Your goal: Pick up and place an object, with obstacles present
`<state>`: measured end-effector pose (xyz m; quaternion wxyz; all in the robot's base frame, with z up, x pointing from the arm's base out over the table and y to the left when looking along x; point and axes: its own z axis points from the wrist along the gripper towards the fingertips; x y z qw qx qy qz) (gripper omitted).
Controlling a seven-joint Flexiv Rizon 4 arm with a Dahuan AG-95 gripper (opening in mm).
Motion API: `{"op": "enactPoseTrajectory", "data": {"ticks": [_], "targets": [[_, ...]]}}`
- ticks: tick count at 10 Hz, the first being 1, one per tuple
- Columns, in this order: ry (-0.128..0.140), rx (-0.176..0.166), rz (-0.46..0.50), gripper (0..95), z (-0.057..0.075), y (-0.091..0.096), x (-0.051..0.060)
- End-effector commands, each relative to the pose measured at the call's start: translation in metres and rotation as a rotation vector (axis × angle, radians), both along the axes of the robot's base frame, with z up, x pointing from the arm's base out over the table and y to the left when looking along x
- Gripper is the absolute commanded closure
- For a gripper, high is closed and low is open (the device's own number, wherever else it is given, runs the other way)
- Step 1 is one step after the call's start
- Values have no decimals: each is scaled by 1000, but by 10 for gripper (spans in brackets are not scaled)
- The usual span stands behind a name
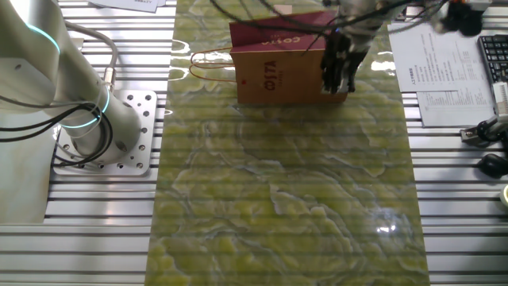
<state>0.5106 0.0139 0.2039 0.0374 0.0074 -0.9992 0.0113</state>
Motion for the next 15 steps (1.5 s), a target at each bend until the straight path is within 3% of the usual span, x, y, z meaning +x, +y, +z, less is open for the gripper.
{"op": "enactPoseTrajectory", "data": {"ticks": [1, 4, 6, 8, 10, 12, 13, 15], "targets": [[-5, -1, -7, 950, 6, 4, 6], [-7, -3, -5, 950, 11, 8, 12], [-20, -9, 62, 950, 11, 8, 12], [-23, 9, 192, 950, 11, 8, 12], [-35, 23, 200, 950, 12, 9, 13], [-27, 22, 186, 950, 24, 16, 17], [-19, 22, 175, 950, 34, 23, 21], [-20, 21, 148, 950, 40, 41, 26]]}}
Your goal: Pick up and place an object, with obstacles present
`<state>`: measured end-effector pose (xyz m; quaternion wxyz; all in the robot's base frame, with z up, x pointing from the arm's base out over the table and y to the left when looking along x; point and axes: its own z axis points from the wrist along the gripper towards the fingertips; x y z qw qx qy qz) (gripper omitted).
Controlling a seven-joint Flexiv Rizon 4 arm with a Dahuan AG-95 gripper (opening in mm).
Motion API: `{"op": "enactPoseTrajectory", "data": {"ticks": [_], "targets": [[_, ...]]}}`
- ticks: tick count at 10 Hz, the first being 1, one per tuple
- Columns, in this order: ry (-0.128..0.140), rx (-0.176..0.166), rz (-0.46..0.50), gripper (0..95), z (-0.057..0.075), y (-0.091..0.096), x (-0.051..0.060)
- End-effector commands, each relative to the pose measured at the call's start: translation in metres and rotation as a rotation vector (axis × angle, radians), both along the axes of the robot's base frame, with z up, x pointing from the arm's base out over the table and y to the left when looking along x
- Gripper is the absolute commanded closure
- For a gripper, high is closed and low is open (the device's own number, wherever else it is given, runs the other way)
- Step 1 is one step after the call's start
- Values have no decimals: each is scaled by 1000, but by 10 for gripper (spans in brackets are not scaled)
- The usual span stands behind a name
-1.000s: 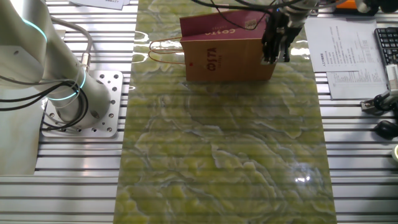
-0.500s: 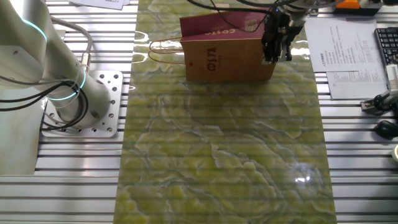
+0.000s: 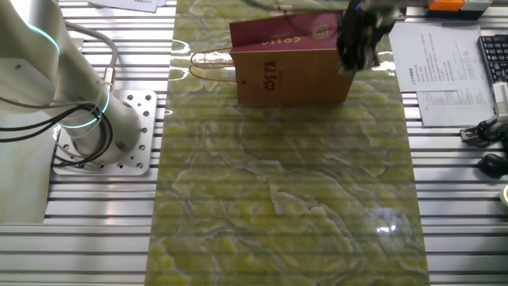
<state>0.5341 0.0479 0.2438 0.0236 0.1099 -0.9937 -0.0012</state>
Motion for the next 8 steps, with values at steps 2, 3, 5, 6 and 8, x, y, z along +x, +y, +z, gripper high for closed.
{"op": "enactPoseTrajectory", "data": {"ticks": [2, 3, 5, 6, 8], "targets": [[8, -12, -101, 950, 9, 32, 5], [12, -15, -124, 950, 13, 48, 5], [12, -17, -163, 950, 14, 72, 3], [11, -18, -186, 950, 13, 85, 3], [13, -24, -214, 950, 9, 100, 6]]}}
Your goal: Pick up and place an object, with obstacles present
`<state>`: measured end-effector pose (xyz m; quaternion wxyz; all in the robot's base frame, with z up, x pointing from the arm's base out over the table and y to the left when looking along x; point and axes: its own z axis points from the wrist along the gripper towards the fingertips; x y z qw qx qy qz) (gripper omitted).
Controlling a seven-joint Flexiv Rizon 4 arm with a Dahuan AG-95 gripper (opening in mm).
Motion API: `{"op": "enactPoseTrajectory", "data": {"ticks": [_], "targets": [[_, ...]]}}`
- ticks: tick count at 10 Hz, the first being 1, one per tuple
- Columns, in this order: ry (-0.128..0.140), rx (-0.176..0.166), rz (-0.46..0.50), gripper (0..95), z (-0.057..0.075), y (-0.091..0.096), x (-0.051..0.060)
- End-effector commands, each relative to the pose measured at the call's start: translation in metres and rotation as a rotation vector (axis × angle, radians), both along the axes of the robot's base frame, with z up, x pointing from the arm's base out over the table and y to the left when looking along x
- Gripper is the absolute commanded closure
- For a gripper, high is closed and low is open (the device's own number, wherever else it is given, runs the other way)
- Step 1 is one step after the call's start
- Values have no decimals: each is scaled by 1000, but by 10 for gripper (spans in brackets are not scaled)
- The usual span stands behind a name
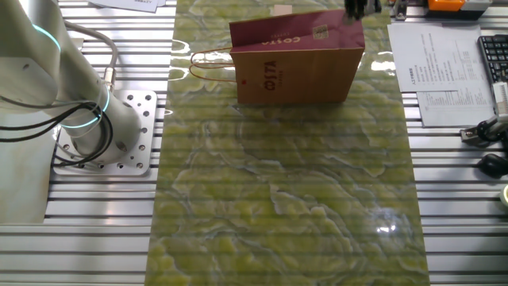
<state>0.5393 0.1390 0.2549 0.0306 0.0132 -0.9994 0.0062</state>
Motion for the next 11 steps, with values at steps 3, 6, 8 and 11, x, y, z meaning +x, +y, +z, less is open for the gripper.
{"op": "enactPoseTrajectory", "data": {"ticks": [3, 6, 8, 11], "targets": [[12, -9, 32, 950, -3, 7, 2], [17, 24, 133, 950, -3, 7, 2], [21, 25, 133, 950, -4, 10, 3], [15, 20, 62, 950, -7, 60, 9]]}}
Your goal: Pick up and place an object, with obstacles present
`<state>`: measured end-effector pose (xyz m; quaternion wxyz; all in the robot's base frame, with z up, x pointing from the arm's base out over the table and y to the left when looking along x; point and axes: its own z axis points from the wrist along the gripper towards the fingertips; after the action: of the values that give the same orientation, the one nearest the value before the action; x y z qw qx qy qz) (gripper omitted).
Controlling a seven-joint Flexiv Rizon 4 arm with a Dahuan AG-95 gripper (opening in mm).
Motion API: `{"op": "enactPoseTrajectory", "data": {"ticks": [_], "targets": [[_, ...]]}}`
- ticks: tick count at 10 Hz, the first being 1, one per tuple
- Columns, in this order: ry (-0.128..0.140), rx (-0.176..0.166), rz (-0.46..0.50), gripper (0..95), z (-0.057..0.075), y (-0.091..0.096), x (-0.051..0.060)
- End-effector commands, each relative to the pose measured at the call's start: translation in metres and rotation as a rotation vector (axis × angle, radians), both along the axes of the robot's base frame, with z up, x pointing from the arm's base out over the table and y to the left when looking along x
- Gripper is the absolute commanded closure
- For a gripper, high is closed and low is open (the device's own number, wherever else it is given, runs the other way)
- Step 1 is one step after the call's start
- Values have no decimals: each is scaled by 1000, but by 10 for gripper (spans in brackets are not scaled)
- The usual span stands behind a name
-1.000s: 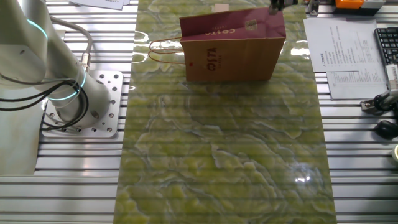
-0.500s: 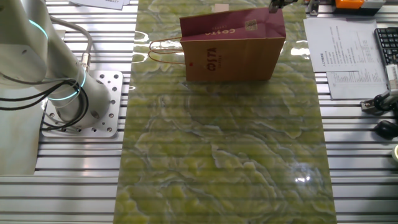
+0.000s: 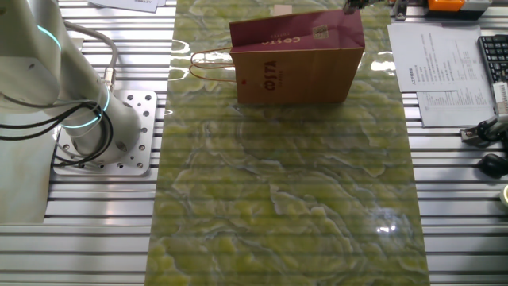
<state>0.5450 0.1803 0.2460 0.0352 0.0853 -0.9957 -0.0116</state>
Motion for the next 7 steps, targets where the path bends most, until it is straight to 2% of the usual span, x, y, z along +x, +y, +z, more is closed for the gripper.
{"op": "enactPoseTrajectory", "data": {"ticks": [1, 2, 3, 4, 5, 7], "targets": [[1, -21, -101, 950, 0, 32, 3], [-4, -21, -112, 950, -2, 39, 3], [-7, -27, -157, 760, -12, 61, 2], [-5, -31, -168, 760, -14, 65, 2], [-9, -42, -171, 950, -18, 72, 1], [-11, -50, -168, 950, -18, 72, 1]]}}
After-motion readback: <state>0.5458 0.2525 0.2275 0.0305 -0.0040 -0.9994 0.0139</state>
